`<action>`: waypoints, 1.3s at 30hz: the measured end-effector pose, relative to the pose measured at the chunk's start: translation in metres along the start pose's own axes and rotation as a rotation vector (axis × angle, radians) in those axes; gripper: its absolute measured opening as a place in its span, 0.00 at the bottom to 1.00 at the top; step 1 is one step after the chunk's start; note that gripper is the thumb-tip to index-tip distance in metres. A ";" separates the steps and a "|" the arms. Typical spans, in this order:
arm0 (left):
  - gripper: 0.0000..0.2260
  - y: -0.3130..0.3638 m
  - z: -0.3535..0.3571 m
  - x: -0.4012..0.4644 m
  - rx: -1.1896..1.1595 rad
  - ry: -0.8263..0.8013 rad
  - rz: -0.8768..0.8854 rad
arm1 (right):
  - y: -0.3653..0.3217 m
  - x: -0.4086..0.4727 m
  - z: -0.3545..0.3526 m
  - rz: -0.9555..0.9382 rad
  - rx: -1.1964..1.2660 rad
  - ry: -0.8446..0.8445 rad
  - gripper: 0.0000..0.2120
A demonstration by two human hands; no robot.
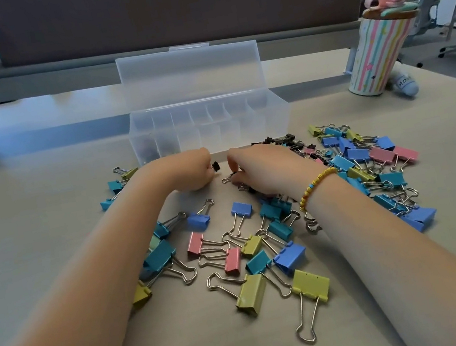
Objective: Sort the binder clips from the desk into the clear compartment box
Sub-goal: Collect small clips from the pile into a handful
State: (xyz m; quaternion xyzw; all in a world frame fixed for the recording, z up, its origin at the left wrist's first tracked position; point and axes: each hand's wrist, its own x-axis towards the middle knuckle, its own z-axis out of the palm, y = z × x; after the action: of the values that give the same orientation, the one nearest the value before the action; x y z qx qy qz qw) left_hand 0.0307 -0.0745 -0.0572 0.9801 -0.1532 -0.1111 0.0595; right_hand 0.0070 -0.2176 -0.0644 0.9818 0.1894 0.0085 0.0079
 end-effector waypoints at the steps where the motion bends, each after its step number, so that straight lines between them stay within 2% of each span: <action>1: 0.07 -0.001 -0.002 0.000 -0.114 -0.003 -0.015 | 0.000 0.001 0.002 0.007 -0.017 0.013 0.12; 3: 0.08 0.000 -0.007 -0.001 -0.471 0.019 -0.027 | 0.001 0.001 0.004 0.032 0.005 0.040 0.12; 5: 0.10 0.001 -0.014 -0.003 -0.892 0.068 -0.017 | 0.003 0.001 0.003 0.060 0.128 0.063 0.12; 8: 0.11 0.004 -0.021 -0.003 -1.443 0.096 0.017 | 0.007 -0.003 -0.007 0.112 0.505 0.120 0.13; 10: 0.11 0.006 -0.022 -0.002 -1.659 0.091 0.017 | 0.010 -0.005 -0.014 0.179 0.898 0.135 0.15; 12: 0.10 0.008 -0.021 -0.004 -1.783 0.053 0.005 | 0.015 -0.006 -0.018 0.198 1.406 0.069 0.15; 14: 0.09 0.008 -0.019 -0.005 -1.833 0.016 -0.022 | 0.022 -0.007 -0.016 0.152 1.736 -0.025 0.15; 17: 0.09 0.009 -0.016 -0.006 -1.809 -0.037 -0.068 | 0.029 -0.007 -0.011 0.082 1.968 -0.089 0.15; 20: 0.16 0.011 -0.013 -0.003 -1.676 -0.023 -0.118 | 0.029 -0.007 -0.012 0.109 2.065 -0.046 0.18; 23: 0.18 0.017 -0.011 -0.001 -1.316 0.048 -0.076 | 0.031 -0.005 -0.012 0.222 1.987 0.042 0.17; 26: 0.15 0.024 -0.008 -0.005 -0.843 0.079 0.009 | 0.032 -0.006 -0.011 0.272 1.851 0.061 0.11; 29: 0.10 0.027 -0.005 -0.009 -0.417 0.075 0.107 | 0.036 -0.008 -0.012 0.311 1.632 0.026 0.09; 31: 0.11 0.027 -0.003 -0.012 -0.230 0.009 0.156 | 0.040 -0.010 -0.014 0.311 1.422 -0.046 0.10; 34: 0.17 0.027 0.001 -0.014 -0.019 -0.040 0.176 | 0.040 -0.016 -0.020 0.286 0.916 -0.154 0.10; 36: 0.19 0.029 0.003 -0.013 0.026 -0.047 0.189 | 0.038 -0.021 -0.026 0.257 0.617 -0.182 0.10; 39: 0.19 0.030 0.005 -0.011 0.046 -0.045 0.198 | 0.035 -0.023 -0.029 0.201 0.389 -0.184 0.13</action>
State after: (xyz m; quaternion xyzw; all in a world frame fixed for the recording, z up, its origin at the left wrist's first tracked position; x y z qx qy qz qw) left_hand 0.0110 -0.1004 -0.0551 0.9585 -0.2533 -0.1229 0.0444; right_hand -0.0017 -0.2581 -0.0349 0.9754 0.0873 -0.1170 -0.1653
